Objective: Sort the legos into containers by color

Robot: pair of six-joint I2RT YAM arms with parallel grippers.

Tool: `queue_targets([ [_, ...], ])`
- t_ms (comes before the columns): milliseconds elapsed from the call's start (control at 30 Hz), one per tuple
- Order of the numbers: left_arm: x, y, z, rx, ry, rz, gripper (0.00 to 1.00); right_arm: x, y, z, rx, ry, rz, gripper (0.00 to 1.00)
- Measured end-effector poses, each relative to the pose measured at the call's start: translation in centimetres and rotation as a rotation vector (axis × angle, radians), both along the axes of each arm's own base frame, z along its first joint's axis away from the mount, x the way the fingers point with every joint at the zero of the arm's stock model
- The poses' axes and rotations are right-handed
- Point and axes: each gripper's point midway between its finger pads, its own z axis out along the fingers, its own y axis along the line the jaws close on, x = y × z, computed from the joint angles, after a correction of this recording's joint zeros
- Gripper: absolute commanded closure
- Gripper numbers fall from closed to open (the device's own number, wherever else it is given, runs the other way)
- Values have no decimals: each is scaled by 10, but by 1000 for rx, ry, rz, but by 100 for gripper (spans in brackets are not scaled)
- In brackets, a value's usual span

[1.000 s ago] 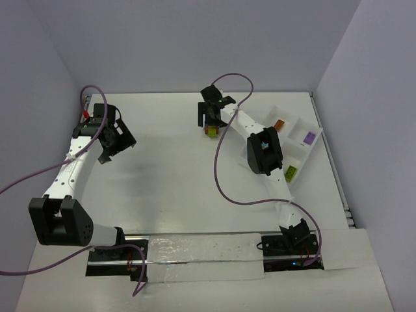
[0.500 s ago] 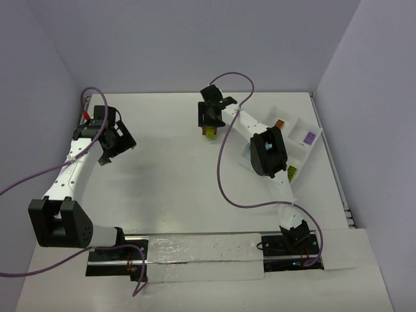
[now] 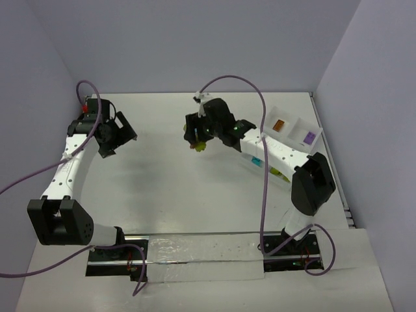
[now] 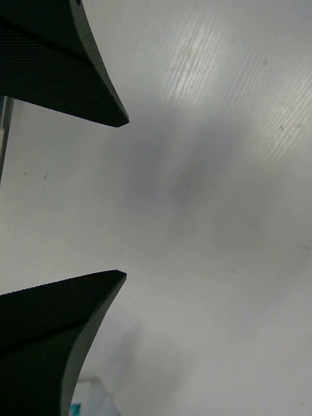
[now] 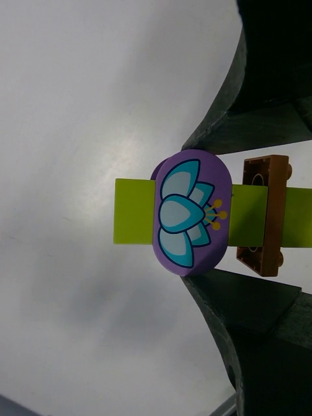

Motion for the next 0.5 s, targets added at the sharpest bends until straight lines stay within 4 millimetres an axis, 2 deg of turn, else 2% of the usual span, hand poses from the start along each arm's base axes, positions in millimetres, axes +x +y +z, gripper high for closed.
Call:
queue_targets([
  [133,4,-21,15,-108,-30,-72,3,-37,0,-32,-56,17,74,69],
  [267,2,-56,24,-268,-44,-204,3,-52,-2,-55,-108,24,109,69],
  [367,-4,-82,26,-402,-49,-299,4,-54,-5,-56,-117,14,121,69],
  [500,-15,-113,14,-592,-6,-376,3,-55,-1,-38,-90,-35,146,68],
])
